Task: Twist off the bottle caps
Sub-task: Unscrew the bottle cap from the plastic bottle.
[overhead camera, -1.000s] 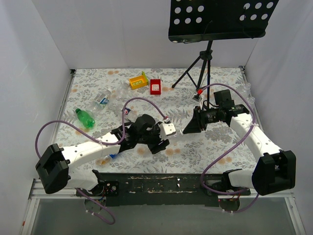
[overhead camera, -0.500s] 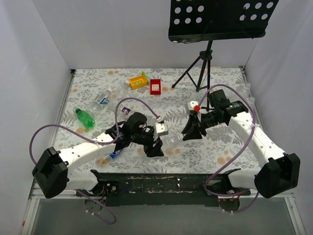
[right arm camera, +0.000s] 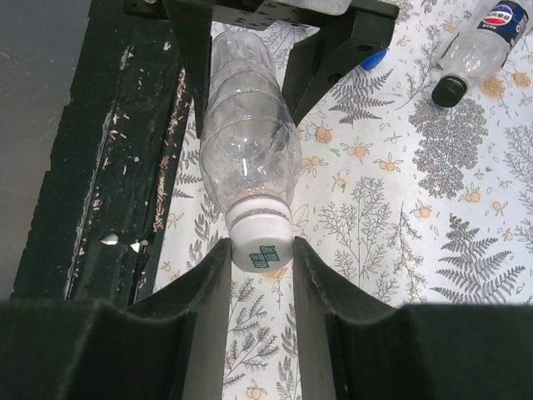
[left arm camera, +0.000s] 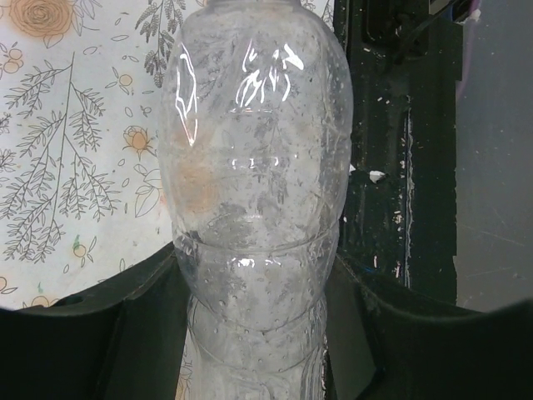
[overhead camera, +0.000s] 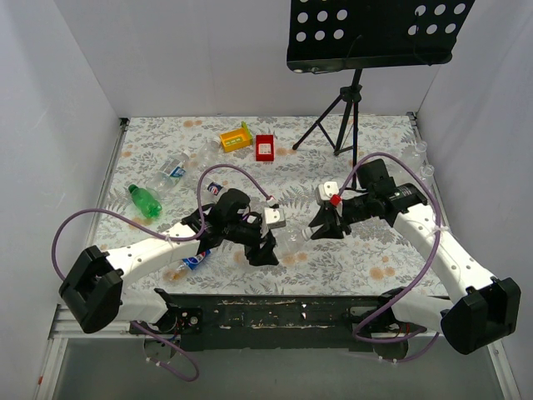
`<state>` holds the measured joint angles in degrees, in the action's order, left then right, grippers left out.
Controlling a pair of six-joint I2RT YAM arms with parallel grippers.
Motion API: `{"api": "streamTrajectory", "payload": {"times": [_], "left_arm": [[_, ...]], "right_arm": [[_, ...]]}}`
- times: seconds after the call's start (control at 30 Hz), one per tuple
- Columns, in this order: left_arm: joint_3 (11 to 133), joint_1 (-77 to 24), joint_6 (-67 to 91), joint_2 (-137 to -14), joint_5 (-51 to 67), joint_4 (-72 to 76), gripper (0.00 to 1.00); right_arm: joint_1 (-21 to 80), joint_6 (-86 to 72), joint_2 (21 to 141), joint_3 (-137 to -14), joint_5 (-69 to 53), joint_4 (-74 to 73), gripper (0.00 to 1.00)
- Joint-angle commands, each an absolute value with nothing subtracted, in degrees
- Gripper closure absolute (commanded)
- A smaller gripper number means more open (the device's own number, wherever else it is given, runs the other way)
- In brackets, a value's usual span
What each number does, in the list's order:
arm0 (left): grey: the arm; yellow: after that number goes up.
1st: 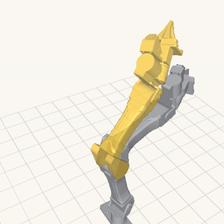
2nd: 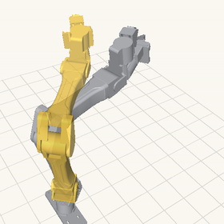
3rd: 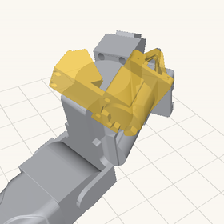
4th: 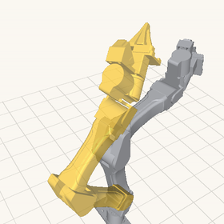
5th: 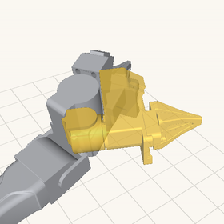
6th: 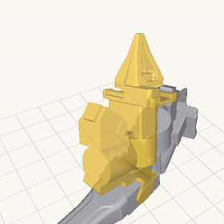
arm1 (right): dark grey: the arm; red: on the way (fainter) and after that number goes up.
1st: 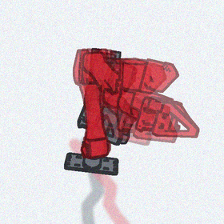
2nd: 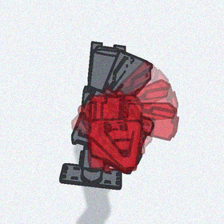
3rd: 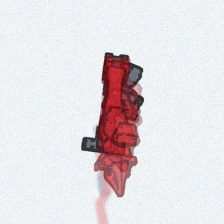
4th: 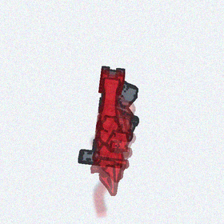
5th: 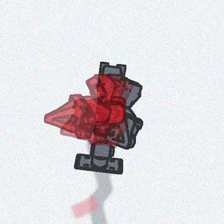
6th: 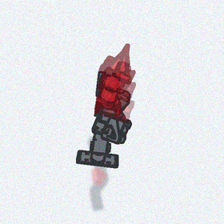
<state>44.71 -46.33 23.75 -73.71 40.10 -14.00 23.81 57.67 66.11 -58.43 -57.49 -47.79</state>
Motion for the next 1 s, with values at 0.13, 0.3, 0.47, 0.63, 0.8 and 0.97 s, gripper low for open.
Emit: {"api": "streamTrajectory", "payload": {"times": [0.13, 0.3, 0.47, 0.63, 0.8, 0.97], "left_arm": [[46.8, -46.6, 22.8, -70.0, 35.7, -14.0, 0.87], [47.3, -47.0, 21.7, -69.0, 33.5, -16.6, 0.87], [47.5, -47.5, 21.3, -67.4, 31.4, -18.3, 0.87], [47.5, -47.6, 21.4, -66.4, 29.7, -18.0, 0.87], [47.7, -47.9, 21.7, -65.6, 27.3, -17.1, 0.87], [48.1, -49.1, 21.4, -65.5, 23.8, -17.1, 0.87]], "right_arm": [[22.3, 47.9, 65.2, -61.4, -57.3, -43.9, 0.23], [20.8, 46.5, 66.0, -64.9, -58.3, -48.0, 0.17], [19.5, 46.6, 65.1, -66.1, -55.8, -52.2, 0.16], [16.3, 45.2, 62.6, -64.2, -56.2, -51.8, 0.16], [13.3, 42.2, 62.5, -63.2, -60.4, -51.1, 0.16], [12.5, 40.0, 63.0, -62.2, -62.9, -50.5, 0.16]]}}
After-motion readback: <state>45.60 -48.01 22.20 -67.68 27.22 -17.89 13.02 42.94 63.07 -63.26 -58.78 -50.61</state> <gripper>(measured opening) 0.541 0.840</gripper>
